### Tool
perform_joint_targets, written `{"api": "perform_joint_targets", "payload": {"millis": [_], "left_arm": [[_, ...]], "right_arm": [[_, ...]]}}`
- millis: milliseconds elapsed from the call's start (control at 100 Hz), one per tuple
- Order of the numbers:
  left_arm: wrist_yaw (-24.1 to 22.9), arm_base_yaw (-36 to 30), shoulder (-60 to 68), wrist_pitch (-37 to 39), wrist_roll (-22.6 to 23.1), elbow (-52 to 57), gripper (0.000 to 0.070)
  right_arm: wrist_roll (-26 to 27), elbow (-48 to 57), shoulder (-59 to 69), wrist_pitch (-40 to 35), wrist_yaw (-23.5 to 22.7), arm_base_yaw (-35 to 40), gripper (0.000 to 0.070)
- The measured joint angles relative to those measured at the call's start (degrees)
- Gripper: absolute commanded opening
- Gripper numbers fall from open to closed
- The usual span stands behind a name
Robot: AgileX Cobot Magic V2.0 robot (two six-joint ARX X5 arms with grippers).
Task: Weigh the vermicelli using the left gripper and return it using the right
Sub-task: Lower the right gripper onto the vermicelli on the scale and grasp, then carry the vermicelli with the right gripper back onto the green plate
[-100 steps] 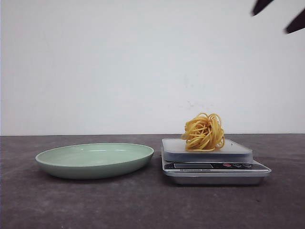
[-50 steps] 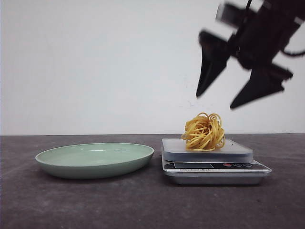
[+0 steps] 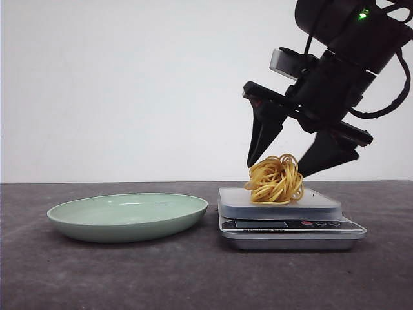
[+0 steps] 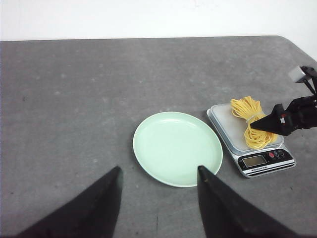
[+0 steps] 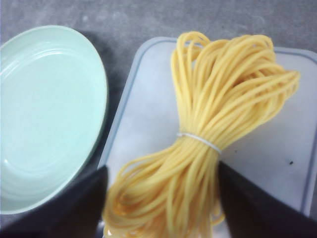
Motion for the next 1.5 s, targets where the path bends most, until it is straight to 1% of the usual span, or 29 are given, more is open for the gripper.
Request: {"api": "perform_joint_targets", "payload": {"millis": [130, 190, 530, 640, 780, 870, 940, 1080, 1290, 1450, 1500], "left_arm": [[-0.02, 0.0, 0.0, -0.52, 0.0, 0.0, 0.0268], [0.0, 0.0, 0.0, -0.81, 0.0, 0.0, 0.0268], [-0.02, 0.0, 0.0, -0.96, 0.04, 0.0, 0.0268], [-0.02, 0.0, 0.0, -0.98, 0.04, 0.0, 0.0268], [-0.17, 0.0, 0.0, -1.01, 0.07, 0.0, 0.0268], [-0.22, 0.0, 0.0, -0.81, 0.04, 0.0, 0.0268], [-0.28, 0.0, 0.0, -0.37, 0.04, 0.0, 0.0268], [-0.35, 0.0, 0.0, 1.27, 0.04, 0.0, 0.0268], [-0.79, 0.0, 0.0, 2.01, 0.04, 0.0, 0.0268], [-1.66, 0.0, 0.0, 2.43, 0.04, 0.0, 0.0268], [-1.73, 0.0, 0.0, 2.58, 0.04, 0.0, 0.0268]], "right_arm": [[1.51, 0.07, 0.0, 0.0, 0.33, 0.02, 0.0104], [2.1, 0.07, 0.0, -0.02, 1.09, 0.02, 0.0], [2.95, 0.96, -0.11, -0.57, 1.57, 0.48, 0.0], [2.99, 2.4, -2.34, -1.05, 1.51, 1.53, 0.0], [3.41, 7.87, -6.1, -0.79, -0.37, 4.24, 0.0], [4.02, 12.59, -6.45, -0.07, -2.51, 6.34, 0.0], [4.63, 15.19, -6.27, 0.42, -2.93, 8.09, 0.0], [5.29, 19.52, -3.41, 1.31, -0.11, 12.35, 0.0], [5.4, 23.26, 4.22, 3.04, 0.04, 15.67, 0.0], [5.44, 24.55, 10.99, 3.1, 0.15, 16.13, 0.0], [5.46, 24.57, 12.96, 2.97, 0.85, 16.13, 0.0]]}}
